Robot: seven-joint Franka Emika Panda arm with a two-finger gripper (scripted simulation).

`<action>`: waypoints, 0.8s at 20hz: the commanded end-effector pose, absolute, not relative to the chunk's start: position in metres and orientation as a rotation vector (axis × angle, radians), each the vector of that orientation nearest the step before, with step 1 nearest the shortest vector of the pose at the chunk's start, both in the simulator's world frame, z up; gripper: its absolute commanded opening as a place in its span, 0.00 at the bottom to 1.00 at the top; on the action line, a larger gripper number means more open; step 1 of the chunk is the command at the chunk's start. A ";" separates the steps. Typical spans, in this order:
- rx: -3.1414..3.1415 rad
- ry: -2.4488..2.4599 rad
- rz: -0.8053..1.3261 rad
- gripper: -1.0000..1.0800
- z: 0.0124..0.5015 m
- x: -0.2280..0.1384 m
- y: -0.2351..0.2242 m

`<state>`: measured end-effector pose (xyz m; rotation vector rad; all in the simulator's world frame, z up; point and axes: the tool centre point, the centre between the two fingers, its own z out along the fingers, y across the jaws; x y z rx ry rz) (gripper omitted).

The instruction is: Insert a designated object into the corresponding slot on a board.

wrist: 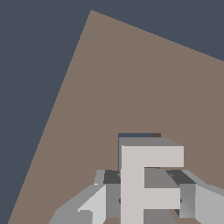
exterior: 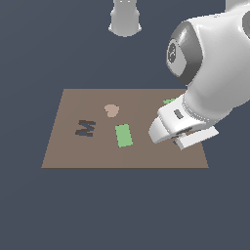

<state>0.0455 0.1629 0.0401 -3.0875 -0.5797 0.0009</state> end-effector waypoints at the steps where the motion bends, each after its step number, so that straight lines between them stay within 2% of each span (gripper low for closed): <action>1: -3.089 -0.573 0.001 0.00 0.040 0.047 0.163; 13: -3.084 -0.583 0.002 0.00 0.030 0.046 0.162; 14: -3.084 -0.583 0.002 0.96 0.030 0.046 0.162; 16: -3.084 -0.583 0.002 0.96 0.030 0.046 0.162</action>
